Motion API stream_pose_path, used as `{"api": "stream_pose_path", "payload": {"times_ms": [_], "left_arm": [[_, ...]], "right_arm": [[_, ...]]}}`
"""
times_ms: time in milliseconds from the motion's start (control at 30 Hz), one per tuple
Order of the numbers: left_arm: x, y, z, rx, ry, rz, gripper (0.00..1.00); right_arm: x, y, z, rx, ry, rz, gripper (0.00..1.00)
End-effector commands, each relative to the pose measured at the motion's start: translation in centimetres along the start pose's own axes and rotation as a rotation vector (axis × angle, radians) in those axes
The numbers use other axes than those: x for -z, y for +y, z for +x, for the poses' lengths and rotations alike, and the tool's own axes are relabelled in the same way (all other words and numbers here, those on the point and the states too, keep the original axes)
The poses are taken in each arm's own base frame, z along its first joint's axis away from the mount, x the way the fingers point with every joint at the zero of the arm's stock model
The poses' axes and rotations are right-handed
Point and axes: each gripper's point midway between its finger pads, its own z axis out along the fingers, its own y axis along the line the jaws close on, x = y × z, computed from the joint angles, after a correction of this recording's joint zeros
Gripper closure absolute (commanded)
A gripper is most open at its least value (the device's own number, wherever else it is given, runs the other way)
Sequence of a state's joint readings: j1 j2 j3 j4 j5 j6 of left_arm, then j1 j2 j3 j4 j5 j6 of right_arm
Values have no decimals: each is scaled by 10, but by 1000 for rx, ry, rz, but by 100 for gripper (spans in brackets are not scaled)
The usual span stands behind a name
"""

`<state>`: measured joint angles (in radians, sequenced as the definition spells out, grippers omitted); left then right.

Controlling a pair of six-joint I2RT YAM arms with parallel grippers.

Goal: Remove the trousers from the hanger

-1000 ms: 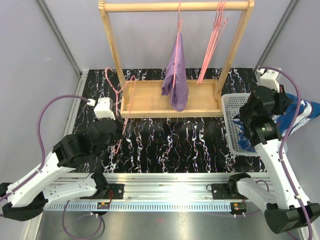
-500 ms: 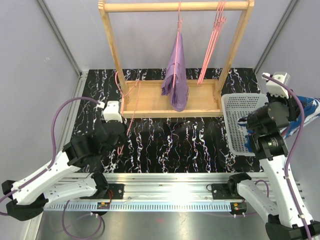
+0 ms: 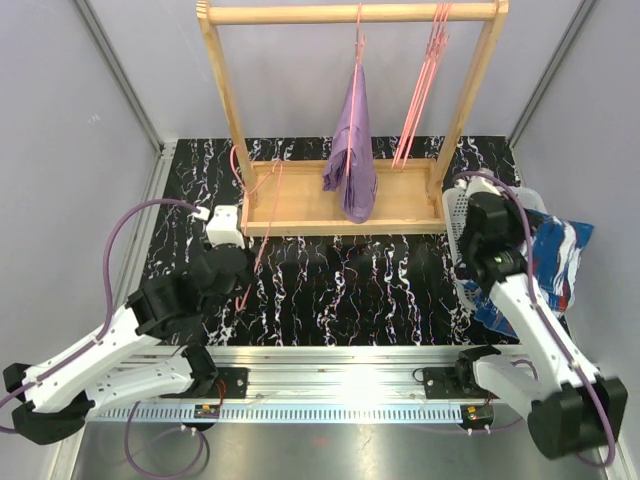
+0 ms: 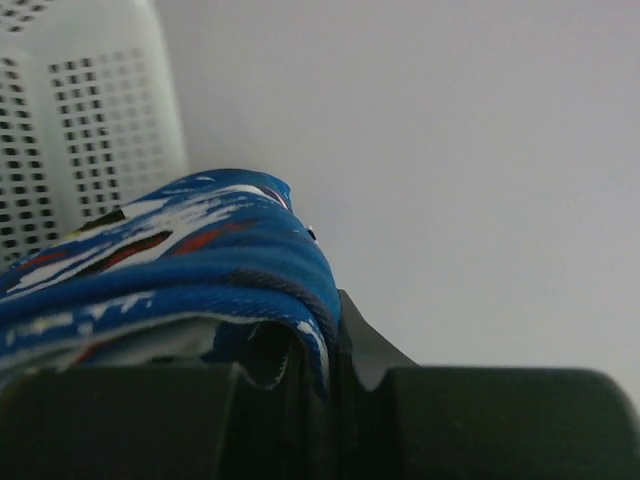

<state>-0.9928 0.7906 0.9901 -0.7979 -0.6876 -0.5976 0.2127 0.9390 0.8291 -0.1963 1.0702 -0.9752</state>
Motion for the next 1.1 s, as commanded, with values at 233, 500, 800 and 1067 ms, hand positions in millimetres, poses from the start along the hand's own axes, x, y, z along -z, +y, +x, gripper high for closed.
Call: {"api": "stream_pose_path", "payload": {"times_ms": [233, 500, 800, 1067], "left_arm": [[20, 13, -27, 41, -88, 9, 100], [19, 21, -23, 40, -103, -12, 100], [16, 22, -21, 28, -96, -29, 100], [22, 22, -32, 7, -89, -43, 100]], "right_arm": [[-58, 88, -82, -60, -13, -89, 100], [-77, 128, -110, -88, -48, -123, 100], [-68, 181, -120, -147, -138, -363, 91], [-50, 162, -110, -258, -36, -427, 35]]}}
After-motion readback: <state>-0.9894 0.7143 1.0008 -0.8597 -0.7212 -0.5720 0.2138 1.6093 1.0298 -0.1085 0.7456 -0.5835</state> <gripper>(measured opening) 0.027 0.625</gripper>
